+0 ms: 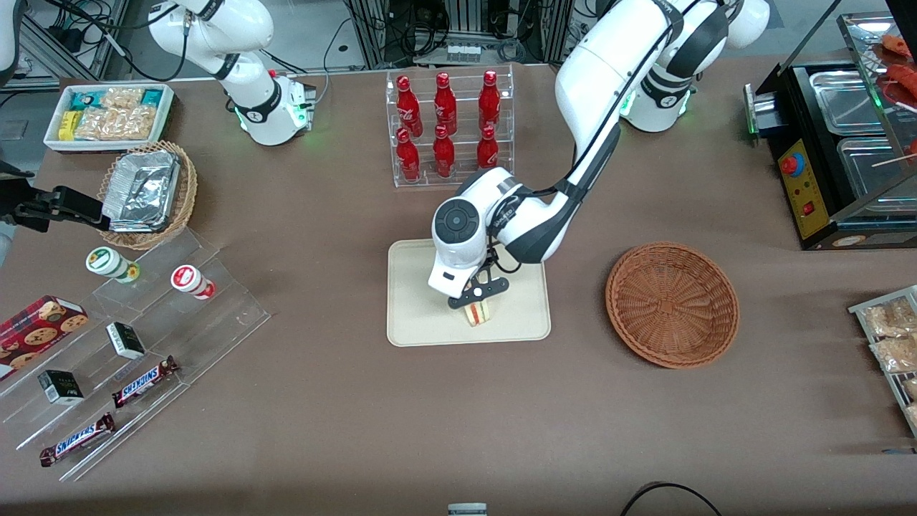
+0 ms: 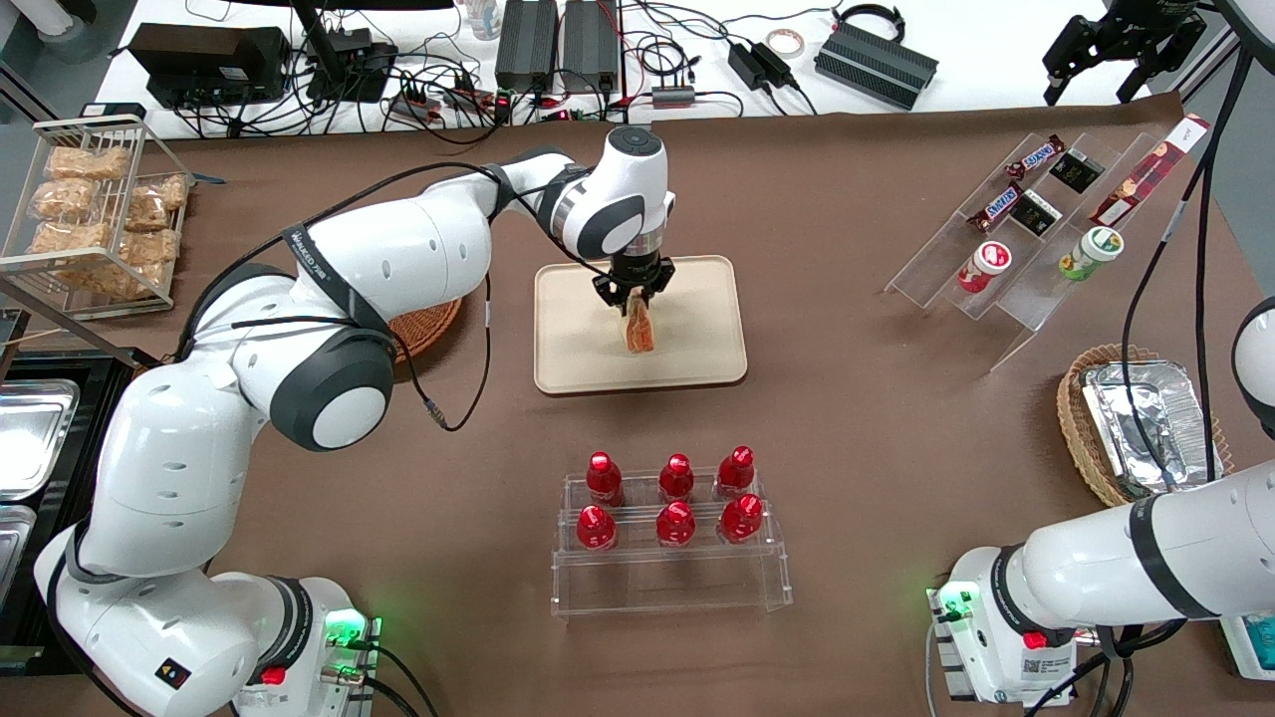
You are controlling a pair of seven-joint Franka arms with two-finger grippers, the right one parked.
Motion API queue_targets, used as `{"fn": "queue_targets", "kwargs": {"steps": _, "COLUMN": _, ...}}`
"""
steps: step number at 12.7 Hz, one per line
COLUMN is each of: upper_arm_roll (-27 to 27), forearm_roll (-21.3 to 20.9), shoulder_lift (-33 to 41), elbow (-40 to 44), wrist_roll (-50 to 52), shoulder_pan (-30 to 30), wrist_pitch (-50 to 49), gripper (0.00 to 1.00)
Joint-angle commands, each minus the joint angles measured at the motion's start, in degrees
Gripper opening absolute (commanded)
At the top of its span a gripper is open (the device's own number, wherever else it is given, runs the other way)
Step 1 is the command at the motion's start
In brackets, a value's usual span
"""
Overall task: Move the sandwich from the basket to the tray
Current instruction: 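Lower the sandwich onto the tray and open the left gripper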
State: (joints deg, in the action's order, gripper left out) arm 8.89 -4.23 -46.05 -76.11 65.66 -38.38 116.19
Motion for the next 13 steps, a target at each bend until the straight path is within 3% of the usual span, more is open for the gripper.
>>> {"fn": "queue_targets", "kwargs": {"steps": 1, "upper_arm_roll": -0.63, "forearm_roll": -1.92, "shoulder_lift": 0.43, "elbow": 1.93, "wrist_roll": 1.57, "shoulder_pan": -0.82, "wrist_pitch": -1.31, "gripper": 1.0}}
{"fn": "queue_targets", "kwargs": {"steps": 8, "upper_arm_roll": -0.45, "forearm_roll": -1.04, "shoulder_lift": 10.62, "elbow": 1.67, "wrist_roll": 0.43, "shoulder_pan": 1.73, "wrist_pitch": -7.73, "gripper": 1.0}}
{"fn": "queue_targets", "kwargs": {"steps": 12, "upper_arm_roll": -0.45, "forearm_roll": -0.95, "shoulder_lift": 15.37, "elbow": 1.49, "wrist_roll": -11.23, "shoulder_pan": 6.29, "wrist_pitch": -13.6, "gripper": 1.0}}
{"fn": "queue_targets", "kwargs": {"steps": 13, "upper_arm_roll": -0.54, "forearm_roll": -1.04, "shoulder_lift": 17.9, "elbow": 1.06, "wrist_roll": -13.7, "shoulder_pan": 9.78, "wrist_pitch": -19.27, "gripper": 1.0}}
